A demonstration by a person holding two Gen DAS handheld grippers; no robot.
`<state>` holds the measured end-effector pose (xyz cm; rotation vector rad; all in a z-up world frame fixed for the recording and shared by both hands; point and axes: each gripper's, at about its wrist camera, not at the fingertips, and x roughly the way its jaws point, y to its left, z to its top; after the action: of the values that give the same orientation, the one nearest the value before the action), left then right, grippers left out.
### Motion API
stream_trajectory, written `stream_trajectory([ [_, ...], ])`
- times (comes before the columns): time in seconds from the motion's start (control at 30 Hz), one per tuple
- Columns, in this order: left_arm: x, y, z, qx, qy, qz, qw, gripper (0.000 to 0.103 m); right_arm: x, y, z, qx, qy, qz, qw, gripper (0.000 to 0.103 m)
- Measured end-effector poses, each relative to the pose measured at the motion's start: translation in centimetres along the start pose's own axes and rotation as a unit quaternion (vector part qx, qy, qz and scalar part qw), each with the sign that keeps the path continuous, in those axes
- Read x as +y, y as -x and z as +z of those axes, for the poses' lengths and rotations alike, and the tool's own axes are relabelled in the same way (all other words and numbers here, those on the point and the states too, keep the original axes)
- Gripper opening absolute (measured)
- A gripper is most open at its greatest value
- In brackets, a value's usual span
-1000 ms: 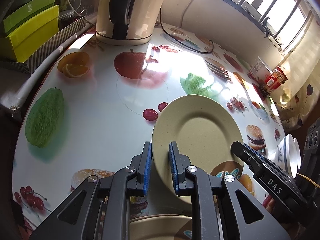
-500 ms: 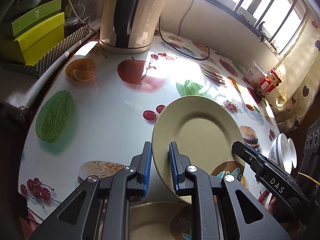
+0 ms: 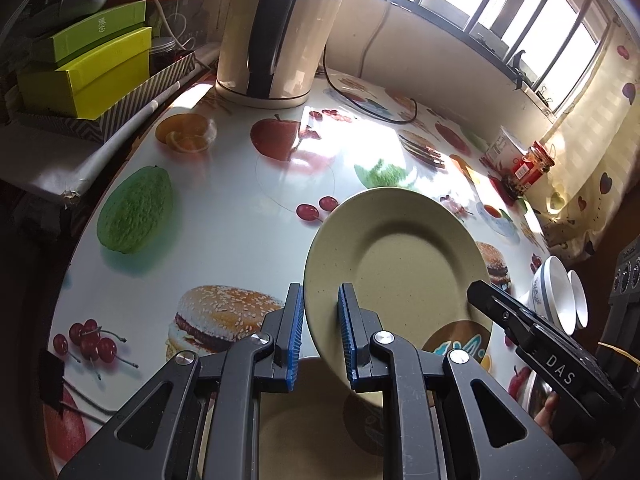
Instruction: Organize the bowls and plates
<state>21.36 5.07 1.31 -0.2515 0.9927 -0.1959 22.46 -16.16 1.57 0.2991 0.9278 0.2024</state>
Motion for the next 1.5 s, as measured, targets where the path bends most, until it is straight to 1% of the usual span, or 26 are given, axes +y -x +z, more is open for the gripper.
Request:
stream_trajectory([
  [0.4,0.8,2.2,-2.5,-0.01,0.007,0.01,0.9999,0.018,1.2,1.5,-2.1,0.003,0.015,0.012,1.0,0.021],
  [0.73,1.9,3.4,-4.8,-0.01,0.022,0.019,0.9995,0.018,2.4,2.0,-4.2,0.012,0.031,0.021,0.999,0.021],
  [0.87,2.0,4.5,-5.4,-0.022,0.02,0.025,0.9993,0.018,3.1,2.2,-5.1,0.016,0.046,0.021,0.999,0.021],
  [1.03,2.9,4.8,-6.5,-0.019,0.032,0.028,0.9989,0.018,3.7,2.5,-5.9,0.019,0.053,0.028,0.998,0.021],
  [1.5,4.2,5.5,-8.7,-0.016,0.042,0.036,0.9983,0.018,5.0,2.6,-8.0,0.033,0.073,0.027,0.996,0.021],
])
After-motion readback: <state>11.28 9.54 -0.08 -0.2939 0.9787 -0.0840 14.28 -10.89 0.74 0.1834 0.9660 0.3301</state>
